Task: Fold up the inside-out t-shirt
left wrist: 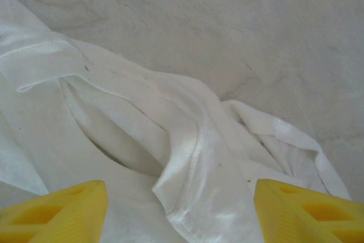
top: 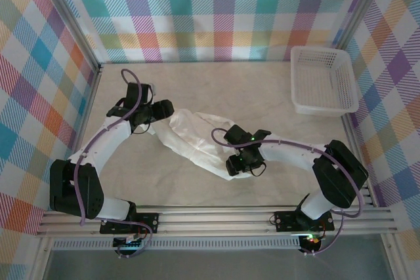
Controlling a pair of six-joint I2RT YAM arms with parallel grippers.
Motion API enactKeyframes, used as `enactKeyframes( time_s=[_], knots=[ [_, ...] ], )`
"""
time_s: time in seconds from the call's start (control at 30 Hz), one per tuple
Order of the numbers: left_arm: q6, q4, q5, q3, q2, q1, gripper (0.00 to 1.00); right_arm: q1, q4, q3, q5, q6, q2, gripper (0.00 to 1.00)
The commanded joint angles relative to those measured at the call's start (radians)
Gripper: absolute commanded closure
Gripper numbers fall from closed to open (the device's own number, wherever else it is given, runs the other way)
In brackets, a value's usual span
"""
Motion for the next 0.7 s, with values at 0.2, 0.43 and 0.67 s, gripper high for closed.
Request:
enactKeyframes(
  time_s=[0.2, 0.43, 0.67],
  knots=[
    [-0.020, 0.017, -0.005, -0.007, 0.011, -0.034, 0.31, -0.047, 0.104, -0.057, -0.193, 0.036, -0.047, 0.36],
    [-0.017, 0.013, -0.014, 0.005, 0.029, -0.042, 0.30, -0.077, 0.120, -0.079, -0.198, 0.029, -0.062, 0.57],
    [-0.013, 0.010, -0.010, 0.006, 0.034, -0.048, 0.29, -0.106, 0.125, -0.137, -0.183, 0.089, -0.112, 0.34]
  ],
)
